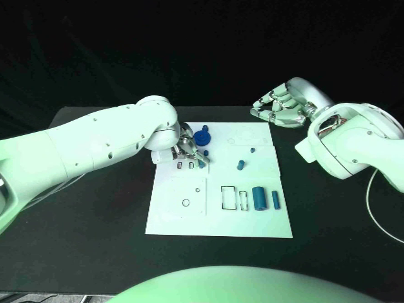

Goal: Assemble the parts on the task board

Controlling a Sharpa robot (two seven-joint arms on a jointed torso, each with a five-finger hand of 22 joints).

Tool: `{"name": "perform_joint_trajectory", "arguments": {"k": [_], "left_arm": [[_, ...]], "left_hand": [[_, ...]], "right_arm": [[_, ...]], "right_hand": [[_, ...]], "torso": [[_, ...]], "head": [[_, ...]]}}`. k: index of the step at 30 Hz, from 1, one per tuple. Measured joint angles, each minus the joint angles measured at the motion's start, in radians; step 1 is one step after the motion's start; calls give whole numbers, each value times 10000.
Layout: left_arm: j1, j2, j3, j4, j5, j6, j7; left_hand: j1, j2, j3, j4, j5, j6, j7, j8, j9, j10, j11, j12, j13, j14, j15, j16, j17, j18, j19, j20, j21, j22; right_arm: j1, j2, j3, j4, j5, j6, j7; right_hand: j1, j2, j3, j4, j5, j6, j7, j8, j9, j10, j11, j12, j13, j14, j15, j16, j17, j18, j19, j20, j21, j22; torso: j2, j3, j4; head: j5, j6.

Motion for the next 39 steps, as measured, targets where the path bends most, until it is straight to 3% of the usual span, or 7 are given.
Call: {"name": "perform_joint_trajectory", "arguments": {"k": [10,18,23,31,39], "left_arm": [[1,42,0,-14,-50,2,0],[1,85,-5,-68,-86,84,0],[9,88,-5,-75,-119,221,0],[38,88,16,-61,-153,362,18],[48,73,21,-29,-187,413,27]], "left_hand": [[-85,115,76,38,0,0,0,-2,-1,0,0,0,14,0,0,0,9,0,0,0,0,0],[-130,95,66,48,0,0,0,-3,-2,0,0,-97,-80,0,0,0,8,1,0,0,0,0],[23,-1,383,-170,29,-114,3,-105,-81,-93,18,-254,-220,0,1,0,7,0,0,0,0,0],[377,-117,1153,-368,743,-271,89,-647,-381,-281,116,-548,-441,0,0,0,6,0,0,0,-55,3],[543,-424,2483,-402,1654,-230,273,-1415,-794,-380,162,-644,-483,-3,49,0,5,1,0,0,-55,8]], "right_arm": [[0,7,0,-3,4,11,-2],[0,4,0,-4,11,22,-3],[0,0,0,-3,19,30,-3],[1,0,0,-3,33,40,-3],[2,7,0,-16,54,53,8]], "right_hand": [[0,0,0,0,0,0,0,0,0,0,0,0,0,0,0,0,2,0,0,0,0,0],[0,0,0,0,42,0,0,0,0,0,0,0,0,0,0,0,7,1,0,0,0,0],[0,0,1,0,42,0,0,0,0,0,0,0,0,0,0,0,7,0,0,0,0,0],[0,0,-15,15,41,0,0,0,0,0,0,0,0,0,0,0,6,1,0,0,0,1],[0,0,-27,27,41,0,0,0,0,0,0,0,0,0,0,0,5,0,0,0,0,0]], "torso": [[-1,6,0],[-1,5,0],[-1,3,5],[1,0,6],[5,1,6]], "head": [[2,-5],[-4,-12],[-5,-28],[11,-39],[24,-51]]}}
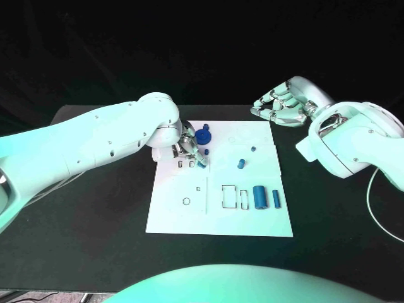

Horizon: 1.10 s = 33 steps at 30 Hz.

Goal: Assemble the parts on the task board

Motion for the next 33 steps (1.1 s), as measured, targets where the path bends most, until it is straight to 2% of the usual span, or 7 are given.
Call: {"name": "perform_joint_trajectory", "arguments": {"k": [6,9,15,18,24,27,33], "left_arm": [[-13,-7,-3,30,0,-14,4],[-24,-11,-8,41,0,-38,5],[-56,-95,-15,155,36,-243,2],[-87,-236,-18,291,114,-467,-10],[-94,-606,3,679,406,-1071,-23],[-89,-789,8,869,592,-1360,-25],[-89,-1015,5,1007,903,-1733,-28]], "left_hand": [[-407,-733,1582,16,421,321,29,-393,-119,38,38,-36,66,4,24,0,-1,-1,15,60,0,-1],[-464,-934,1949,213,748,356,28,-396,-108,38,38,-46,92,4,24,0,-1,-1,15,60,0,-1],[-588,-1162,2339,589,1430,427,64,-384,56,101,91,-84,123,4,24,0,-2,-1,15,59,0,-2],[-779,-1353,2717,591,1518,446,46,-215,194,202,56,-84,168,5,25,0,-2,-2,16,59,-5,-3],[-1374,-1603,3257,524,2115,480,11,251,605,371,-8,-84,202,4,25,0,-3,-1,16,58,-61,-3],[-1685,-1644,3577,393,2288,387,-83,515,813,422,-57,-69,266,4,25,0,-3,-1,16,58,-61,-3],[-1997,-1640,3803,355,2317,333,-137,870,1073,528,-94,43,383,3,25,0,-3,-1,17,58,-61,-4]], "right_arm": [[0,12,-1,-12,14,10,6],[0,19,-1,-17,19,15,9],[0,35,-1,-32,35,26,19],[0,44,-1,-42,45,33,25],[0,63,-3,-71,67,43,39],[-1,73,-4,-90,77,47,46],[-1,92,-6,-119,94,53,59]], "right_hand": [[0,0,0,0,0,0,0,0,0,0,0,0,0,0,0,0,-1,1,0,0,0,0],[0,0,0,0,0,0,0,0,0,0,0,0,0,0,0,0,-1,0,0,0,0,0],[0,0,0,0,-1,0,0,0,0,0,0,0,0,0,0,0,-2,1,0,0,0,0],[0,0,0,0,-1,0,0,0,0,0,0,0,2,0,0,0,-2,1,0,0,0,1],[0,0,0,0,-1,0,0,0,0,0,0,0,9,0,0,0,-3,1,0,0,0,1],[0,0,0,0,-1,0,0,0,0,0,0,0,8,0,0,0,-3,1,0,0,0,0],[0,0,1,0,40,0,0,0,0,0,0,0,8,0,0,0,-4,1,0,0,-38,-16]], "torso": [[-1,-2,1],[-4,-2,2],[-5,-1,-1],[-5,-1,-1],[-10,11,11],[-19,16,28],[-38,17,74]], "head": [[10,-8],[15,-8],[25,-4],[25,-3],[16,-3],[30,-11],[31,-66]]}}
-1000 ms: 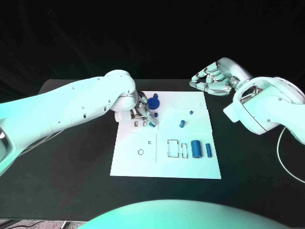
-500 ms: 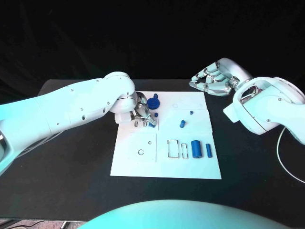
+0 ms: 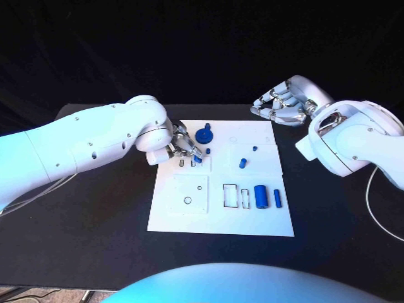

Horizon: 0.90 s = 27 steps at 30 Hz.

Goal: Assemble the parts on the task board

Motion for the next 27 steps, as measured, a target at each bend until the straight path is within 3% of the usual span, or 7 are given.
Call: {"name": "perform_joint_trajectory", "arguments": {"k": [7,20,27], "left_arm": [[-34,-135,-11,92,-18,-251,-3],[-262,-71,-54,167,-1298,-318,-4],[-275,-38,-43,198,-1859,-286,12]], "left_hand": [[-246,-15,185,-102,0,-129,-53,331,215,56,-54,73,83,0,0,0,0,-1,0,-1,106,-1],[-342,-106,393,-310,-2,-214,-64,458,296,107,-73,115,105,0,-1,0,-1,0,1,-1,233,-2],[-404,-169,514,-431,-3,-215,-63,499,330,108,-72,115,119,37,-38,0,-2,1,-36,-38,233,-2]], "right_arm": [[-2,4,-3,-14,19,6,18],[-2,16,-7,-33,49,19,52],[-2,17,-8,-39,62,24,68]], "right_hand": [[0,0,0,0,0,0,0,0,0,0,0,0,-1,0,0,0,0,0,0,0,0,0],[0,0,-28,28,0,0,0,0,0,0,0,0,-1,0,0,-39,-1,0,0,0,0,0],[0,0,-28,28,0,0,0,0,0,0,0,0,-2,0,0,-39,7,0,0,0,0,0]], "torso": [[-10,0,13],[2,-7,-10],[4,-1,-18]], "head": [[39,-14],[119,-31],[135,-50]]}}
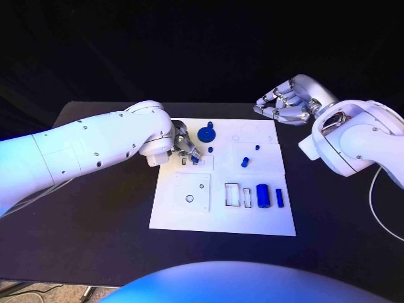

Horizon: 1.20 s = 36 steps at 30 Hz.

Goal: Assemble the parts on the task board

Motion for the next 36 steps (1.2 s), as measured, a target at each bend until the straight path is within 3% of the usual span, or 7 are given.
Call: {"name": "perform_joint_trajectory", "arguments": {"k": [36], "left_arm": [[-44,-13,18,98,-567,680,75]], "left_hand": [[-162,74,21,-25,1,-11,13,237,122,157,-13,226,235,-37,-37,0,6,0,0,0,146,-1]], "right_arm": [[-1,19,-1,-16,376,149,193]], "right_hand": [[0,0,0,-1,96,-34,34,-38,0,0,0,0,-11,0,0,-39,-4,-1,-37,37,-38,-80]], "torso": [[7,10,6]], "head": [[1,-41]]}}
